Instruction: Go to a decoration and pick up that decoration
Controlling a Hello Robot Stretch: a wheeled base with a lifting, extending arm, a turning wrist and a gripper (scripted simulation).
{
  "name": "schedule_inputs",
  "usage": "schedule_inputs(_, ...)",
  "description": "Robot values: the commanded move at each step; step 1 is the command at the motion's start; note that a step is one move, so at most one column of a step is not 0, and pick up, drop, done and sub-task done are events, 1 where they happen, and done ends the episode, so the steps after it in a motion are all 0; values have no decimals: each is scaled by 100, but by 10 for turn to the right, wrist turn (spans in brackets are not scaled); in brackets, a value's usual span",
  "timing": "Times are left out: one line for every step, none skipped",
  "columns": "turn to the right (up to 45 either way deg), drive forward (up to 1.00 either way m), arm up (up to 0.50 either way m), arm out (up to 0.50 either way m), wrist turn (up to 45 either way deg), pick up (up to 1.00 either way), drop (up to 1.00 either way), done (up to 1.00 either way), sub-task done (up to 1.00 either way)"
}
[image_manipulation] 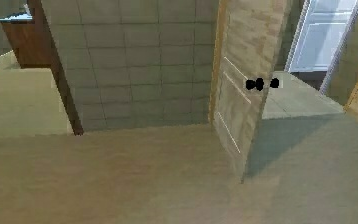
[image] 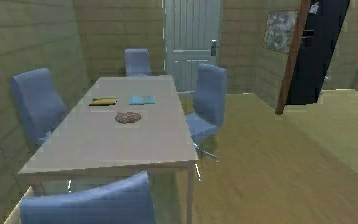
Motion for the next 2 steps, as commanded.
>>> schedule_inputs(-450, 0, 0, 0, 0, 0, 0, 0, 0)
schedule_inputs(-450, 0, 0, 0, 0, 0, 0, 0, 0)
